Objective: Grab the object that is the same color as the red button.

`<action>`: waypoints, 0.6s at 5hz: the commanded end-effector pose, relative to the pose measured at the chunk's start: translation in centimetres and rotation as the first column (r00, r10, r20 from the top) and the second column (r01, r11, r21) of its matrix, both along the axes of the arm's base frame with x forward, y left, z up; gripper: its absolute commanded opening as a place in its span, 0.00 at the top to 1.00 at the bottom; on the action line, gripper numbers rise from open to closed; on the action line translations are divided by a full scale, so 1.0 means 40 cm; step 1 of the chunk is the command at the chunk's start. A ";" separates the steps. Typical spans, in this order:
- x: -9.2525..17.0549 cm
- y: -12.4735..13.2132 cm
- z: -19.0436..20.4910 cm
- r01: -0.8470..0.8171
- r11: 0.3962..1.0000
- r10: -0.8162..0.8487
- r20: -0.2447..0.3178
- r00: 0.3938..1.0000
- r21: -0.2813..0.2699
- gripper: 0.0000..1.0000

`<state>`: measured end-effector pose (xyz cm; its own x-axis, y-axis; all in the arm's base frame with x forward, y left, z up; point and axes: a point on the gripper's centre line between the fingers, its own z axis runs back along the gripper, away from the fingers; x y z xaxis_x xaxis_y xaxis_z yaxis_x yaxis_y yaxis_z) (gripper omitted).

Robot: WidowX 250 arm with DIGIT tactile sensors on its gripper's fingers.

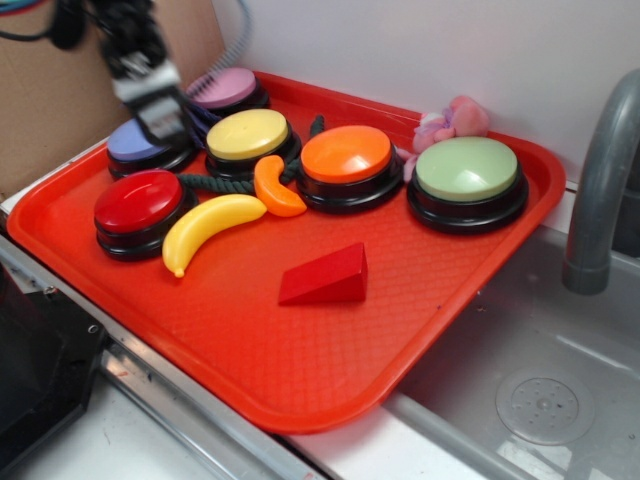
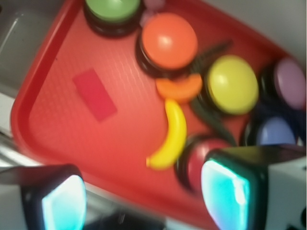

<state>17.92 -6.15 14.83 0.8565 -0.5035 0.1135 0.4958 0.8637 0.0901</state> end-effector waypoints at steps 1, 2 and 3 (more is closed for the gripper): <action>0.059 -0.126 -0.132 0.232 0.967 -0.221 0.106 0.970 -0.108 0.00; 0.079 -0.151 -0.212 0.265 0.961 -0.261 0.064 0.963 -0.076 0.00; 0.096 -0.170 -0.270 0.277 0.957 -0.273 0.048 0.961 -0.091 0.00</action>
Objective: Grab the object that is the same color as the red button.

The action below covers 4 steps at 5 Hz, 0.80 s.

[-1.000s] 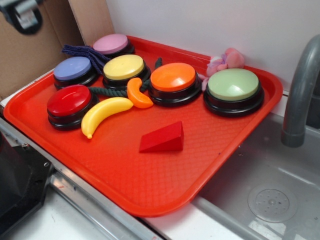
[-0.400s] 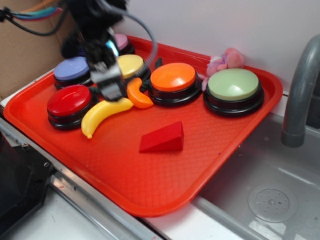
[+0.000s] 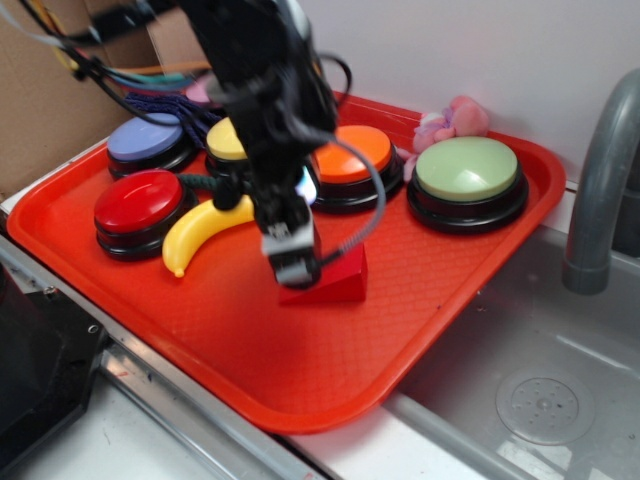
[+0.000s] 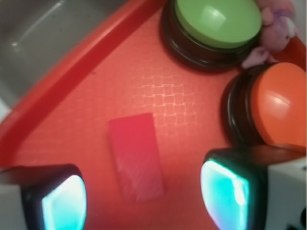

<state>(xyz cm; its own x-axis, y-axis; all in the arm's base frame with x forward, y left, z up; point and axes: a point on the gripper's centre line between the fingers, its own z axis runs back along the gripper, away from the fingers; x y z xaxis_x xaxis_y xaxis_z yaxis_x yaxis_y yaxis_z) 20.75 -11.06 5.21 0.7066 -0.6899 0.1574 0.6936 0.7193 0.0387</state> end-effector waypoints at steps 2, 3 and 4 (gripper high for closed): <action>0.036 -0.078 -0.084 0.066 0.998 -0.066 0.013 0.998 -0.011 0.00; 0.035 -0.070 -0.072 0.082 0.997 -0.082 0.000 0.997 0.002 1.00; 0.028 -0.062 -0.046 0.061 0.998 -0.060 -0.010 0.998 0.017 1.00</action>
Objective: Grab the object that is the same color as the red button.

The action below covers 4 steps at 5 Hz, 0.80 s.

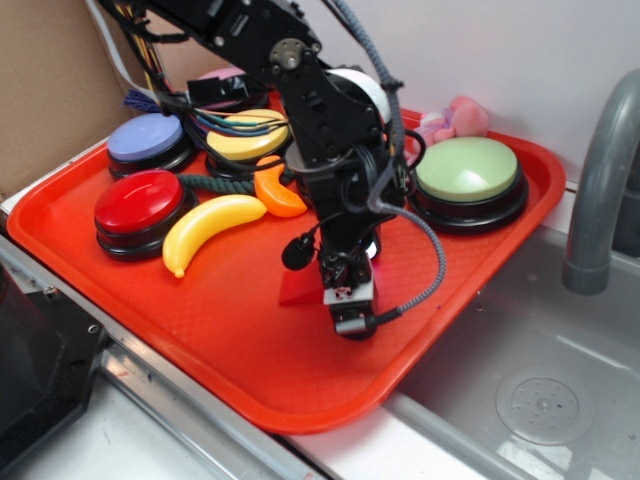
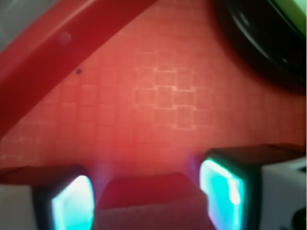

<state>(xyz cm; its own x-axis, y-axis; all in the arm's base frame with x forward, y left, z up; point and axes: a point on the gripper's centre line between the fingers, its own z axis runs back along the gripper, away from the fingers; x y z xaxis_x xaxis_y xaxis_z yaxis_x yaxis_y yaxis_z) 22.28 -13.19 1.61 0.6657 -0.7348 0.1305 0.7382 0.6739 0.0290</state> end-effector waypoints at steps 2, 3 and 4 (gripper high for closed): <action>-0.039 0.071 0.197 -0.144 0.989 0.144 -0.058 0.988 0.015 1.00; -0.073 0.158 0.293 -0.317 0.949 0.316 -0.048 0.948 -0.011 1.00; -0.112 0.218 0.367 -0.507 0.862 0.506 -0.061 0.861 -0.011 1.00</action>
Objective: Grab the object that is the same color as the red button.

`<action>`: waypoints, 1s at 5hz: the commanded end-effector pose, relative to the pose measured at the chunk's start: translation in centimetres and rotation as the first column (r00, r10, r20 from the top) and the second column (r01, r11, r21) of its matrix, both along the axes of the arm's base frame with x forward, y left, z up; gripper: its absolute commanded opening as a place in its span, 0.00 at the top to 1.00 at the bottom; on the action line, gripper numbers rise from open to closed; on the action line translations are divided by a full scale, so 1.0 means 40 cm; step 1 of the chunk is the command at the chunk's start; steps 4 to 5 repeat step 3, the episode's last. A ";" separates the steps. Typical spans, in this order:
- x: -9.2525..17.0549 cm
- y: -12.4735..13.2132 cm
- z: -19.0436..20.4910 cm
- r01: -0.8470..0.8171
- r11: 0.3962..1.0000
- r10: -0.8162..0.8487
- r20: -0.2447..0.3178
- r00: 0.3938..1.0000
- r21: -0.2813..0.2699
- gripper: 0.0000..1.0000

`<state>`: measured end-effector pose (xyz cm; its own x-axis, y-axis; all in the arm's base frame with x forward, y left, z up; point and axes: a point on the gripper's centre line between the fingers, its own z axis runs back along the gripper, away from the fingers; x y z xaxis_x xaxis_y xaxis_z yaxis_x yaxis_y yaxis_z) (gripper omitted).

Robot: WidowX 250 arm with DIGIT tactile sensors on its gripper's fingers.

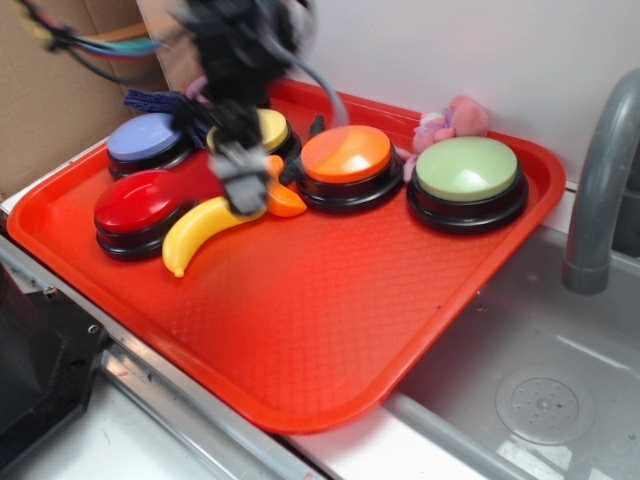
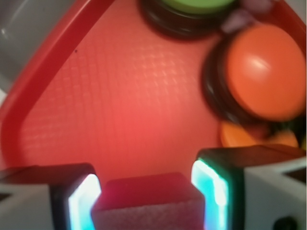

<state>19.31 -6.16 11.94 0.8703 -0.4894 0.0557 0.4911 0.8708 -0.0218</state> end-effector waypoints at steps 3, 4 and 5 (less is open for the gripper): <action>-0.129 0.129 0.204 -0.597 0.802 0.598 0.043 0.801 -0.030 1.00; -0.129 0.129 0.204 -0.597 0.802 0.598 0.043 0.801 -0.030 1.00; -0.129 0.129 0.204 -0.597 0.802 0.598 0.043 0.801 -0.030 1.00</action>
